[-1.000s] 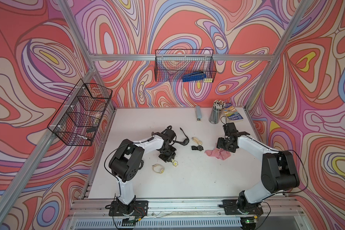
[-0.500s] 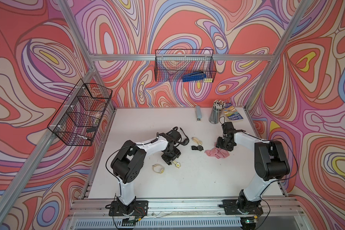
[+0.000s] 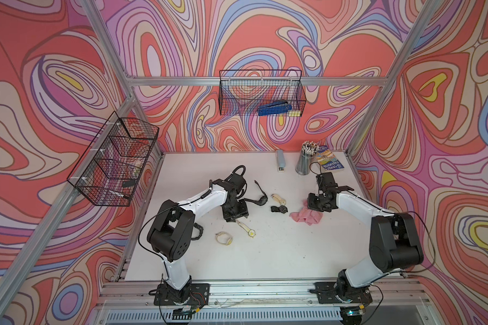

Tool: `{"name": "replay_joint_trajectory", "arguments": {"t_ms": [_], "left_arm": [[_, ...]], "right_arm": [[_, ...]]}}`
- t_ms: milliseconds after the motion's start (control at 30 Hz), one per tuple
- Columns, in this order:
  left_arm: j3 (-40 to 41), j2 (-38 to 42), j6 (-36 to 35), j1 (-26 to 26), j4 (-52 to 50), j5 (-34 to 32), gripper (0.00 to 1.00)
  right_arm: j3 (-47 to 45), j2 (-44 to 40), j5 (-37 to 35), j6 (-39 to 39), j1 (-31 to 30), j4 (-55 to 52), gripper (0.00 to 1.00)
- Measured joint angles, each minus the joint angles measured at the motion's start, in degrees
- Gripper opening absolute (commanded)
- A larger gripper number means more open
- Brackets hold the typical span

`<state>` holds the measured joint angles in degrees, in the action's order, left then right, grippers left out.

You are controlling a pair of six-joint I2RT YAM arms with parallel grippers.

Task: Wipe the watch dial
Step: Pick up the cleaning item at the center of the board, then adjust the watch at the center of the board.

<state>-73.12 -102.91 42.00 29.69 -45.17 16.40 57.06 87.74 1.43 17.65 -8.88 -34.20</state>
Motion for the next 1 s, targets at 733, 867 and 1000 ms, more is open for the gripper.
{"name": "replay_joint_trajectory", "arguments": {"t_ms": [733, 867, 1000], "left_arm": [[3.4, -3.2, -13.7, -0.8, 3.3, 4.8, 0.49], [3.4, -4.7, -13.7, -0.8, 4.1, 5.0, 0.46], [3.4, -5.0, -13.9, -0.8, 4.6, 5.2, 0.47]], "right_arm": [[9.5, 6.0, -3.5, -3.6, -33.9, -1.9, 0.0], [8.7, 5.3, -3.8, -3.5, -33.8, -0.5, 0.0], [7.2, 4.1, -4.3, -3.4, -33.8, 0.2, 0.0]]}}
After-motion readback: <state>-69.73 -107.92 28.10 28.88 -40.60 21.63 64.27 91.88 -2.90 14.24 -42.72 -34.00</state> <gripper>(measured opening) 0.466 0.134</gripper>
